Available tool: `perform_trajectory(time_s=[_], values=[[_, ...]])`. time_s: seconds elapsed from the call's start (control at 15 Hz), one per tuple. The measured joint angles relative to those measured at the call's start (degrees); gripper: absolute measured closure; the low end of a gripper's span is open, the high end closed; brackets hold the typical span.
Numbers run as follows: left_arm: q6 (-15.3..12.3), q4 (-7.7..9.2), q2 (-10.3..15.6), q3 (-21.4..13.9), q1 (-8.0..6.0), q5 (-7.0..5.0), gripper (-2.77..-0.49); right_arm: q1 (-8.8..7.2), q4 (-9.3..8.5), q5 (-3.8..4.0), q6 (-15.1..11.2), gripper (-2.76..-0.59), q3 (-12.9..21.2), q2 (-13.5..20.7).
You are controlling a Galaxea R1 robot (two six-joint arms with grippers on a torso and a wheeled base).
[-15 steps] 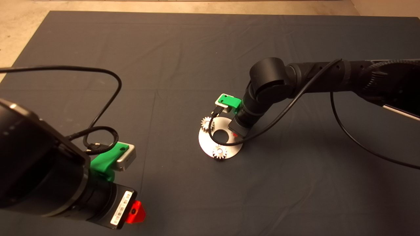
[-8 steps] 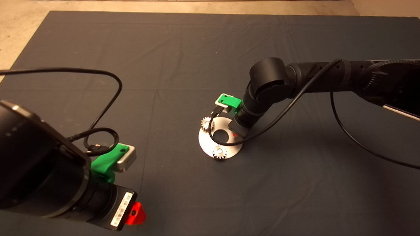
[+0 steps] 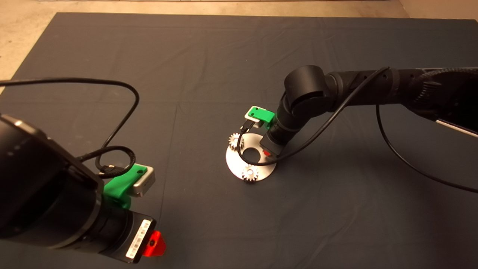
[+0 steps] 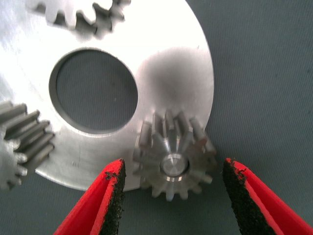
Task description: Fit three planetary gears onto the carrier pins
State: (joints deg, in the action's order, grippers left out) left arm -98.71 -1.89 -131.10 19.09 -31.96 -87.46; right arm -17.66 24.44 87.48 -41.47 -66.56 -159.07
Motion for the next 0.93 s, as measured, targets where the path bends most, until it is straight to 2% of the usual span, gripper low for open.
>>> perform_trajectory(time_s=[0.13, 0.27, 0.33, 0.53, 0.6, 0.67, 0.8, 0.93], values=[[-0.02, 0.00, 0.00, 0.00, 0.00, 0.00, -2.49, -0.40, -0.72, -0.05, -0.01, -1.57, 2.08, 2.02], [-0.02, 0.00, 0.00, 0.00, 0.00, 0.00, -2.49, -1.77, -3.04, 0.12, -0.33, -1.59, 5.16, 5.19], [-0.02, 0.00, 0.00, 0.00, 0.00, 0.00, -2.52, -2.36, -4.29, 0.23, -0.74, -1.67, 7.18, 6.65], [0.00, 0.00, -0.05, 0.00, 0.00, 0.00, -2.63, -3.15, -10.54, 0.15, -4.78, -1.79, 16.68, 10.80], [-0.02, 0.00, -0.35, 0.00, 0.00, 0.00, -2.74, -3.17, -12.98, -0.05, -7.31, -1.84, 19.41, 12.27], [0.00, 0.00, -0.75, 0.00, 0.00, 0.02, -2.76, -3.23, -15.47, -0.46, -9.89, -1.84, 21.28, 14.61], [0.00, 0.02, -1.14, 0.00, 0.00, 0.00, -2.76, -3.34, -19.40, -0.33, -13.23, -1.91, 23.97, 22.88], [-0.02, 0.00, -1.48, 0.00, 0.00, 0.00, -2.76, -3.44, -22.16, 0.50, -14.88, -2.00, 26.56, 32.88]])
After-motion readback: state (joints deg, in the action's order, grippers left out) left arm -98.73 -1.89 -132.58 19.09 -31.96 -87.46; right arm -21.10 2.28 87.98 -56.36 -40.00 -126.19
